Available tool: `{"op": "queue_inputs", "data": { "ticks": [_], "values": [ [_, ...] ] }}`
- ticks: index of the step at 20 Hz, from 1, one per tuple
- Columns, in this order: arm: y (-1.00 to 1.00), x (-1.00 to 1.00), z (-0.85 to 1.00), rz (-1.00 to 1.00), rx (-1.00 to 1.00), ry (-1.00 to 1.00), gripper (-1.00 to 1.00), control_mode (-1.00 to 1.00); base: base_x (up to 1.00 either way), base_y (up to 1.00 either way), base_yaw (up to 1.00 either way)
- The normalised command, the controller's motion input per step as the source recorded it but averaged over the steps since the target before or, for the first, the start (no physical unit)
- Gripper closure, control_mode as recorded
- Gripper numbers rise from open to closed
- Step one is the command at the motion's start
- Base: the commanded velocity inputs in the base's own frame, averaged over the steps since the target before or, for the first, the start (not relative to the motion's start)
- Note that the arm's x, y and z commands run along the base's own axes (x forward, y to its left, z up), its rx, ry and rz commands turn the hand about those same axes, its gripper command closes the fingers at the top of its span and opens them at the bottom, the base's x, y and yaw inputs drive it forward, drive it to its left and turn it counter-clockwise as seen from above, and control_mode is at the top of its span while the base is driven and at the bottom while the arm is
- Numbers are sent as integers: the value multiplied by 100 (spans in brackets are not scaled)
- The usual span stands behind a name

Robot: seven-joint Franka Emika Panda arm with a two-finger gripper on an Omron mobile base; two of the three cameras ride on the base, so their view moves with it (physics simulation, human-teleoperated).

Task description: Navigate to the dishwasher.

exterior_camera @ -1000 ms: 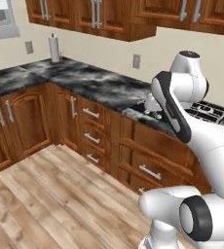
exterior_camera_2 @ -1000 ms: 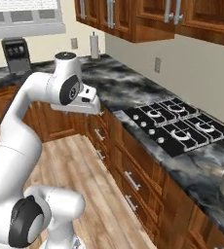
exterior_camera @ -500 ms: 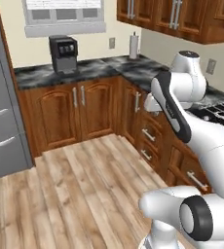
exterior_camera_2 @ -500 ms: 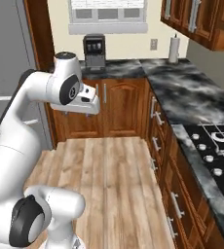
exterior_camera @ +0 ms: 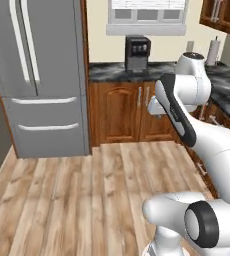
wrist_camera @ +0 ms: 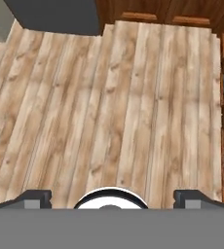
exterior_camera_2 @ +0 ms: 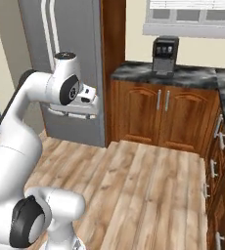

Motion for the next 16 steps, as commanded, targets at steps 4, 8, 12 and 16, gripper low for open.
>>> {"op": "queue_inputs", "data": {
  "ticks": [4, 8, 12, 16],
  "values": [
    [0, 0, 0, 0, 0, 0, -100, 100, 36, 1, 58],
    [0, 0, 0, 0, 0, 0, -100, 100, 56, 5, 65],
    [0, 0, 0, 0, 0, 0, -100, 100, 45, 0, 70],
    [0, 0, 0, 0, 0, 0, -100, 100, 44, 0, 71]
  ]
}}
